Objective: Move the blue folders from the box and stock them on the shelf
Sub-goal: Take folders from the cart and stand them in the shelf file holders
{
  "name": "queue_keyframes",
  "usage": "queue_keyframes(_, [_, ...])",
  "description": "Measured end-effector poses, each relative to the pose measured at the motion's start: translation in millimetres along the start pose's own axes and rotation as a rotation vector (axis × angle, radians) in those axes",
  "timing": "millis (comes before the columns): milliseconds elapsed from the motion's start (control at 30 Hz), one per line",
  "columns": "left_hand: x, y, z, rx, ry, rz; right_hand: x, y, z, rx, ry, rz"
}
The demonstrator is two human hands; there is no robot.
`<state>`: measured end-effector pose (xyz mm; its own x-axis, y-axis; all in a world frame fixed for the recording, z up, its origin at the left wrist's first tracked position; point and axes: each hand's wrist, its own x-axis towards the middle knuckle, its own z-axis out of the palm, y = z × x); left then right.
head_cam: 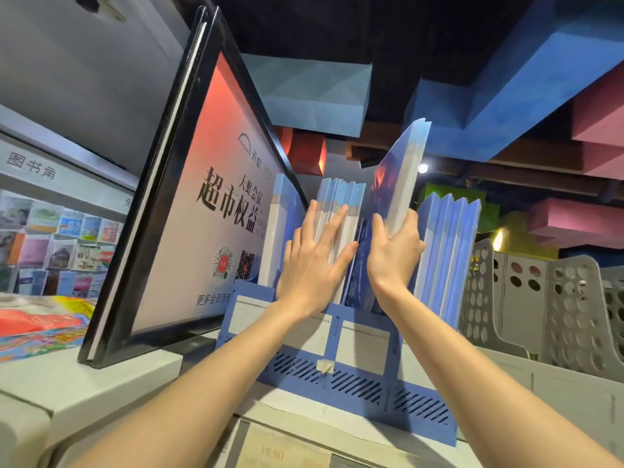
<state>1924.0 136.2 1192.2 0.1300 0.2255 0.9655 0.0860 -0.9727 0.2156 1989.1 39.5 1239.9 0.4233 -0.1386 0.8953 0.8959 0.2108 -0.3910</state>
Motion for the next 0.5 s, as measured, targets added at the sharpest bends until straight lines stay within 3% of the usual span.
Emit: queue_keyframes(500, [-1, -3, 1, -0.040, 0.004, -0.002, -25, 7, -27, 0.075, -0.371, 0.240])
